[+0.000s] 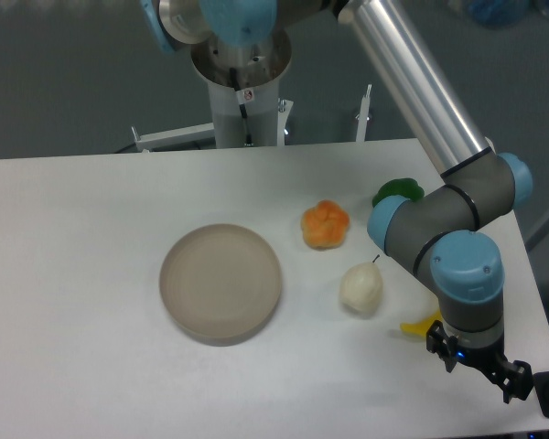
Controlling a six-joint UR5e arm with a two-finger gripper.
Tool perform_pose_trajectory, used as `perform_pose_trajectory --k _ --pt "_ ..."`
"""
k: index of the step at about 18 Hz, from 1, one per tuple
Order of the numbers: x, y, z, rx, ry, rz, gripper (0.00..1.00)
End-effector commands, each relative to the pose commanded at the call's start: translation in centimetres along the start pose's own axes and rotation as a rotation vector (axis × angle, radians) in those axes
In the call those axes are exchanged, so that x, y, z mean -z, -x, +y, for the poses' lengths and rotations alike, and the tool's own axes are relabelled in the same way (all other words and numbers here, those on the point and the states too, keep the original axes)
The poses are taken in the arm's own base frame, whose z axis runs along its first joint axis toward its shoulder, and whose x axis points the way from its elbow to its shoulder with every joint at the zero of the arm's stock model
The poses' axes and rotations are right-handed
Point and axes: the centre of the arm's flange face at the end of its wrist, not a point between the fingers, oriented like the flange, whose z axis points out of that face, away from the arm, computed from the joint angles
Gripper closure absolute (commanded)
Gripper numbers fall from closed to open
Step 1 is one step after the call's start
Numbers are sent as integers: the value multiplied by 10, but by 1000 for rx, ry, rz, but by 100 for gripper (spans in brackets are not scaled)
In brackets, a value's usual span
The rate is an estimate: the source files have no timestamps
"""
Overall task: Pick up the banana from the table
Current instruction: 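Move the gripper up and away from the yellow banana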
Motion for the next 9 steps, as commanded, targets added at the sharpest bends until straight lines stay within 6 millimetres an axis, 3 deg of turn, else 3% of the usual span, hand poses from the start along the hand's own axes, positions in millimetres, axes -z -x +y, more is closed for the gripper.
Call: perform_pose_trajectory --k 9 --pt "17 1 19 30 8 3 0"
